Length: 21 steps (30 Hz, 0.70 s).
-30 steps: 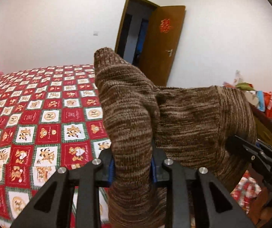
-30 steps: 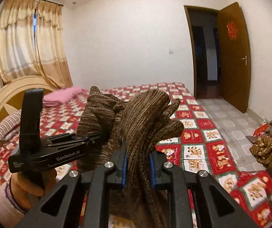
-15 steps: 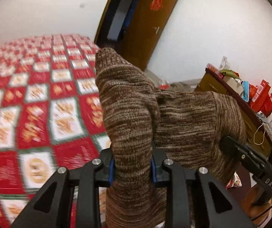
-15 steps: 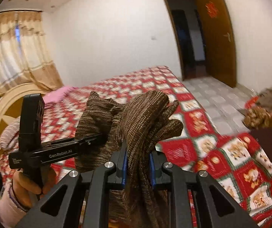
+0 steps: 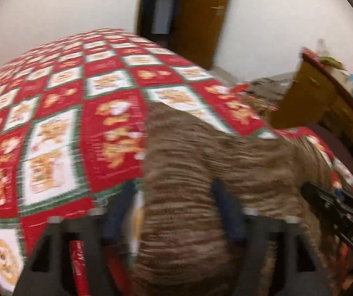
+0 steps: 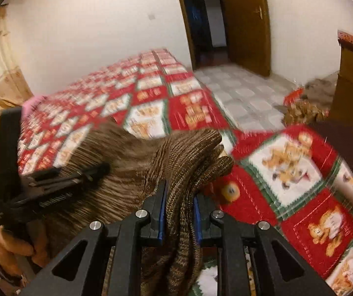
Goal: Fold small clothes
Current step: 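Lay the folded sweater on the quilt and open both tools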
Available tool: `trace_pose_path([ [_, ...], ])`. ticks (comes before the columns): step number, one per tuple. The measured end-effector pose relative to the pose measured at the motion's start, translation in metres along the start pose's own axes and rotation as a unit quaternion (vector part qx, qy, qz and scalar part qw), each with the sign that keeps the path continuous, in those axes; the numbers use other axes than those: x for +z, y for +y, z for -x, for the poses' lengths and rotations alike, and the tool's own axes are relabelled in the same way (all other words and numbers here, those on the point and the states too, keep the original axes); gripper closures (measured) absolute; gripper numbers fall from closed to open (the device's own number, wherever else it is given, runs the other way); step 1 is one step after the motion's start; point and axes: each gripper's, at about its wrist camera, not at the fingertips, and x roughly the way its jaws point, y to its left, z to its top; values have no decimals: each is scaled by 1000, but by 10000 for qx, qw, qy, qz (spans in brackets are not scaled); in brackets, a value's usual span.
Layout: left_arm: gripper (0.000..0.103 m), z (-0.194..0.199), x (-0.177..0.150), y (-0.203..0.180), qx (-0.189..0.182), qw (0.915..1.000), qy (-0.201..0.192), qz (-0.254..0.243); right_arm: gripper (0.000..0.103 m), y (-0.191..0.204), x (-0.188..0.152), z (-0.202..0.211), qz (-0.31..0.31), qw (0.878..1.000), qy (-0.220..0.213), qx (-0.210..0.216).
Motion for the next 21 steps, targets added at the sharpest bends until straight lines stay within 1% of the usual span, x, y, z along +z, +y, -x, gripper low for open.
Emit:
trace_pose_path([
  [2,6,1,1,9,173,9996,105,206,80,-12,0,-3,-247,9996,96,139],
  [4,6,8,-2,14,151,9994,195,230,67,-19,-2,0,-475,9986,89,221],
  [5,6,17,-4,15,260,9994,168,153,64,-25,-5,5,-630,9978,39,218],
  [6,6,23,-7,13,357,9993,112,68,57,-28,-6,10,-744,9971,17,139],
  [7,6,32,-9,11,475,9989,38,-40,53,-32,-7,17,-891,9960,-21,61],
  [9,7,55,-15,6,768,9966,-158,-269,53,-38,-14,42,-1155,9931,-208,31],
  [11,7,72,-21,5,982,9937,-354,-404,53,-35,-24,72,-1168,9920,-438,-176],
  [15,6,104,-36,1,1048,9913,-551,-569,53,-10,-50,124,-900,9926,-668,-460],
  [18,5,120,-49,-2,1115,9897,-662,-606,53,16,-70,150,-492,9931,-764,-748],
  [20,2,133,-60,-4,1147,9891,-705,-599,51,32,-82,162,-271,9932,-766,-834],
  [21,1,137,-64,-6,1150,9889,-728,-591,48,39,-88,169,-187,9934,-763,-835],
])
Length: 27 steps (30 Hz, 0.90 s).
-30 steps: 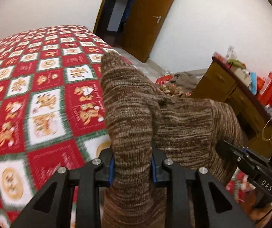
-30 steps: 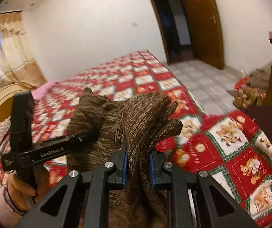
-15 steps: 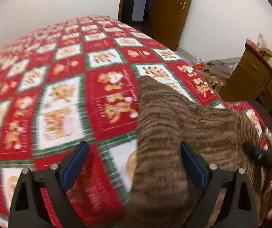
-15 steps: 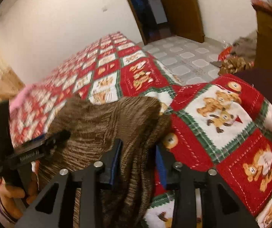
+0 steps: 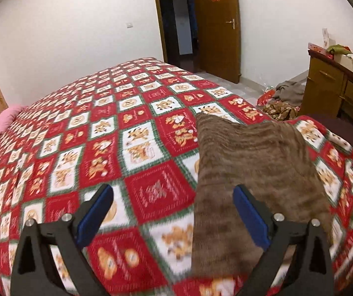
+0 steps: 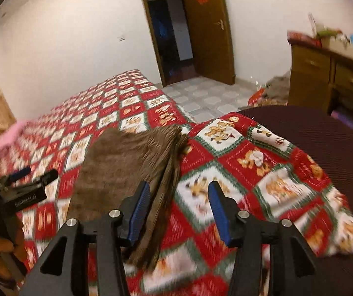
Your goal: Fold small clothes
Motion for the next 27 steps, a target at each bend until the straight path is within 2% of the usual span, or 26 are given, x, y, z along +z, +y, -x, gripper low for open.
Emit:
trace_pose_path([
  [3,0,27,-15,1,2,9999,-143,9,40,12,-14,22,123,9999,-9,51],
  [9,0,75,-31,-3,110,9991,-391,-156,40,32,-30,60,311,9994,-93,116],
  [14,0,109,-36,-1,88,9980,-623,-66,40,48,-33,99,457,9983,-341,129],
  [18,0,131,-39,-2,318,9965,-774,-58,38,59,-30,127,546,9961,-681,144],
  [27,0,176,-39,0,468,9875,-1506,18,35,68,-23,153,577,9913,-1174,139],
])
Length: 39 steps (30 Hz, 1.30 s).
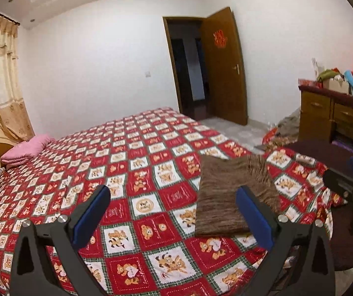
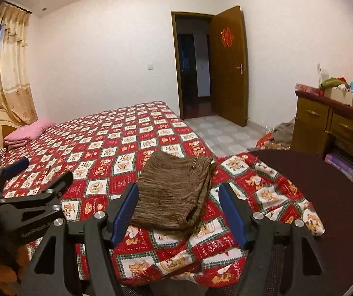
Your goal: Fold small clothes
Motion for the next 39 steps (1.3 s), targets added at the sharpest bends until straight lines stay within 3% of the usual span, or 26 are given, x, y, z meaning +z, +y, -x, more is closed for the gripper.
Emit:
trace_pose_path([
  [11,0,18,6,2,-73,9993,-353,61,34,-4,4,6,-70,9999,-123,14],
  [39,0,13,5,2,-27,9996,-262,79,34,-6,3,6,-95,9999,-127,56],
])
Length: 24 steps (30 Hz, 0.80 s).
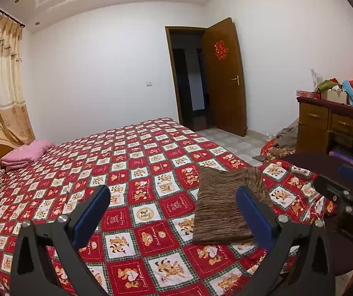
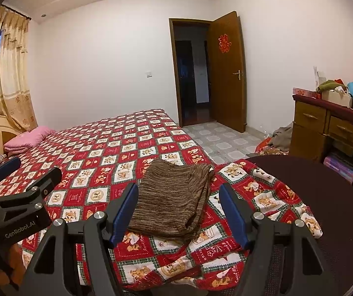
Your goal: Fold small clothes
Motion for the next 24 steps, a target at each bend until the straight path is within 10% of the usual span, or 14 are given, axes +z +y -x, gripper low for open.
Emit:
trace_pose_path([
  [24,0,-3,0,-1,63,10000,31,69,34,1,-1,0,-29,10000,23,-34],
])
